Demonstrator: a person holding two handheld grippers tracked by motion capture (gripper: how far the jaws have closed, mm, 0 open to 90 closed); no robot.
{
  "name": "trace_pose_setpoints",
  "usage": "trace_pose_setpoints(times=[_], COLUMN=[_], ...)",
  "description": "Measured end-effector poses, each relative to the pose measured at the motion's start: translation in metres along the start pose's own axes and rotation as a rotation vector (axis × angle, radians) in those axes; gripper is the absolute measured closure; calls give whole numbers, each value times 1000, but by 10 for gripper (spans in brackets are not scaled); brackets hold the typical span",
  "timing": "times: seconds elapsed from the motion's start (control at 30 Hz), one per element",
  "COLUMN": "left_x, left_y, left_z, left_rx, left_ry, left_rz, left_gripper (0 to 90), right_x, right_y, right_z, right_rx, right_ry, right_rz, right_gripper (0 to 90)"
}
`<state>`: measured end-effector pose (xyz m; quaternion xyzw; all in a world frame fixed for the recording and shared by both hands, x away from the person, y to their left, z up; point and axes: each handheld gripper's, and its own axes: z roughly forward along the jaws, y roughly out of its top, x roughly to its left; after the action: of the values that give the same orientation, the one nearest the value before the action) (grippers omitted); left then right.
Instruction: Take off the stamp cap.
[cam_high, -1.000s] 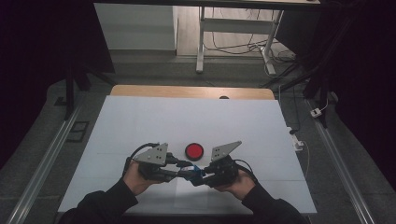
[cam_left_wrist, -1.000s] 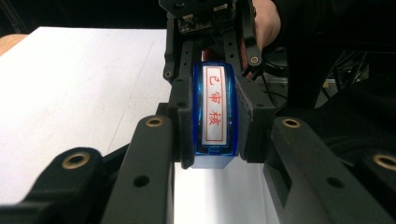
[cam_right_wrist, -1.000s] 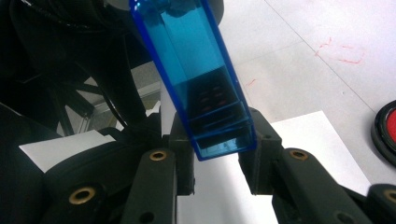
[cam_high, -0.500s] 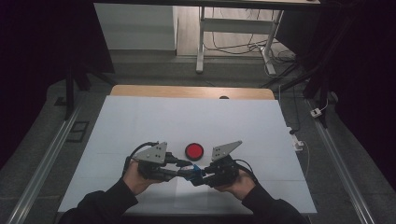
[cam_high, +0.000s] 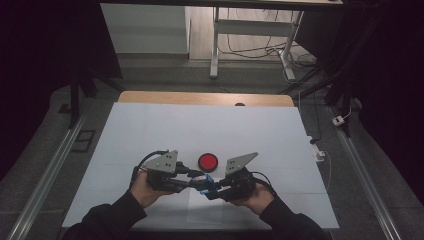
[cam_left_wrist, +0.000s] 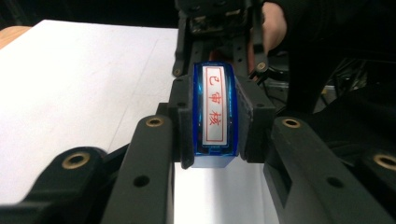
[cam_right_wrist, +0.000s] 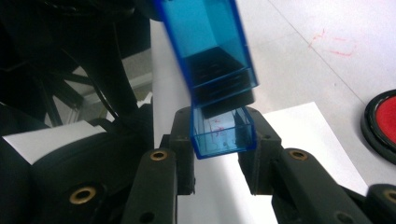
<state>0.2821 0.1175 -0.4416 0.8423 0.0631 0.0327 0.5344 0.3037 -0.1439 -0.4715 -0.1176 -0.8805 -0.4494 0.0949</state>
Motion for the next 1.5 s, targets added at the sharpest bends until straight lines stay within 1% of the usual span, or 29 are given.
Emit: trace_pose_setpoints(times=[0.1, 0.23, 0.3, 0.33, 0.4, 0.53, 0.7, 0.77, 0.93, 1.0, 1.07, 1.2, 1.3, 1.4, 1.5], left_x=[0, 0, 0, 1, 1, 2, 3, 4, 6, 6, 6, 7, 7, 7, 7], left_y=[0, 0, 0, -1, -1, -2, -3, -4, -6, -6, -6, -6, -6, -6, -6], left_z=[0, 1, 0, 0, -1, -1, -2, -3, -2, -2, -2, -2, -3, -4, -5], left_rx=[0, 20, 28, 30, 34, 51, 61, 60, 69, 74, 78, 83, 87, 91, 94], left_ry=[4, 28, 42, 47, 54, 84, 104, 104, 116, 122, 129, 128, 136, 148, 157], left_rz=[-8, -24, -33, -39, -47, -60, -87, -99, -124, -134, -142, -179, -193, -202, -209], left_gripper=[707, 706, 706, 706, 706, 705, 705, 704, 704, 704, 704, 704, 703, 703, 703], right_x=[1, 4, 6, 7, 7, 8, 9, 10, 11, 13, 14, 16, 18, 20, 21], right_y=[1, 0, 0, 0, 0, -2, -3, -3, -5, -6, -7, -10, -11, -12, -14], right_z=[0, 1, 0, -1, -2, -4, -8, -10, -15, -18, -20, -24, -28, -32, -36], right_rx=[8, 25, 31, 42, 46, 53, 54, 53, 43, 42, 46, 47, 37, 31, 22], right_ry=[-13, -45, -64, -86, -95, -126, -162, -166, -186, -188, -196, -210, -226, -256, -271], right_rz=[-7, -22, -47, -63, -70, -66, -61, -50, -42, -45, -58, -67, -71, -71, -61], right_gripper=[694, 692, 692, 691, 691, 691, 691, 691, 691, 690, 689, 689, 689, 690, 689])
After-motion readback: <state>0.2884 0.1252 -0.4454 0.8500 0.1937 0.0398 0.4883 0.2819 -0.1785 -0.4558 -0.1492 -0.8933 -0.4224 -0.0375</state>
